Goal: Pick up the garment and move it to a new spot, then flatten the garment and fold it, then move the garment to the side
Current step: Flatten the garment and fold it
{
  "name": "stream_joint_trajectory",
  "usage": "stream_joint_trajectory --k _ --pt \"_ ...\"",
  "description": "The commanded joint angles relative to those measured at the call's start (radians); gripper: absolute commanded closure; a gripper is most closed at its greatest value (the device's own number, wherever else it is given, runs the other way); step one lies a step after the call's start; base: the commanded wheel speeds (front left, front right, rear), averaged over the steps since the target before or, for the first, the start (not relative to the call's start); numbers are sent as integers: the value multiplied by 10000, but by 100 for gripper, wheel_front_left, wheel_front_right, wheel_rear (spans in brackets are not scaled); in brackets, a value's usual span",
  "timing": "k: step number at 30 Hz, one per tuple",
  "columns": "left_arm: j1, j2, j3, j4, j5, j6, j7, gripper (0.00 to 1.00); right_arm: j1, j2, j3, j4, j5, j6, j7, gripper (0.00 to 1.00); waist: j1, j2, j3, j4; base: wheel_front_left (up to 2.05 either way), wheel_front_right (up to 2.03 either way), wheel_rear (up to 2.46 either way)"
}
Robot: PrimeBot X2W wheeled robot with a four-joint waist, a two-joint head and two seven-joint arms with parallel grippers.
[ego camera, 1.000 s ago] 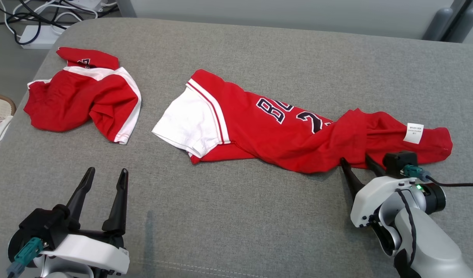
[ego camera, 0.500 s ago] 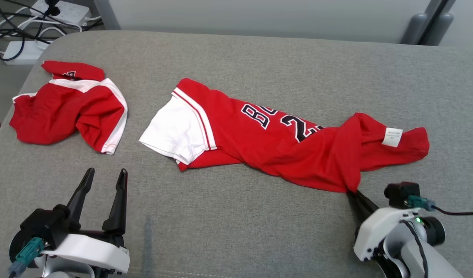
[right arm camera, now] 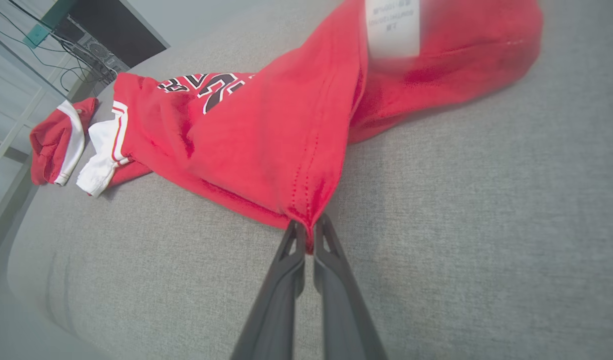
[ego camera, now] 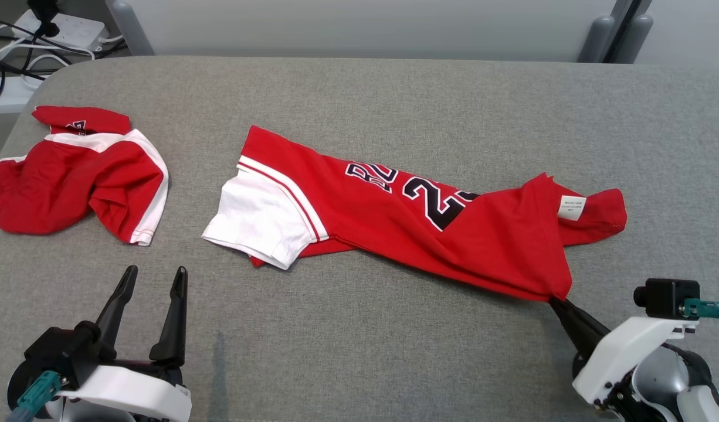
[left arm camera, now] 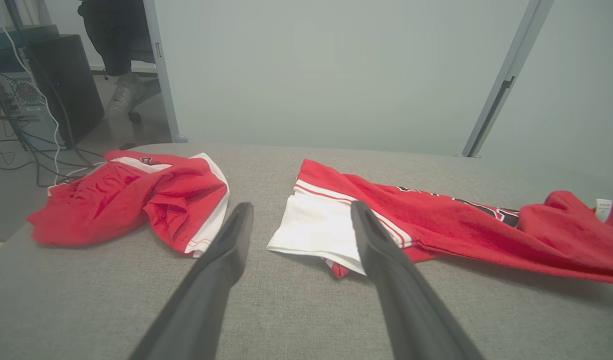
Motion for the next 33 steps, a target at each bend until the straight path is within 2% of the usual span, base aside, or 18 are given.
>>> stream_joint_trajectory --k 1,5,10,11,12,13,18,22,27,33 --pt "-494 309 387 -178 36 21 5 0 -367 88 64 -149 52 44 84 100 0 0 14 15 0 0 0" --pt "-672 280 290 -94 59 -56 60 0 -972 427 30 1091 -325 44 304 100 0 0 33 149 0 0 0" --pt "-793 206 172 13 81 -103 86 0 -1516 617 265 2504 -317 44 -163 100 0 0 34 306 0 0 0" --pt "-806 190 153 34 81 -107 87 0 -1582 614 320 2701 -320 44 -300 93 0 0 28 322 0 0 0" --pt "-812 177 143 55 76 -108 87 0 -1632 642 354 2839 -188 44 -438 14 0 0 22 324 0 0 0" --pt "-813 170 141 73 69 -105 85 0 -1664 654 361 2940 -64 44 -581 0 0 0 14 318 0 0 0" --pt "-745 157 144 131 47 -62 74 0 -1383 310 247 2851 173 44 -1443 0 0 0 -151 244 0 0 0" --pt "-635 215 219 109 -9 34 96 0 -837 22 8 2150 212 44 -2149 0 0 0 -310 59 0 0 0" --pt "-516 319 359 34 -69 177 118 0 -320 -339 -487 1076 -917 44 -3408 0 0 0 -511 -170 0 0 0" --pt "-195 412 471 25 -154 325 116 0 -64 -123 -872 333 -2231 44 -4507 0 0 0 -938 -404 0 0 0"
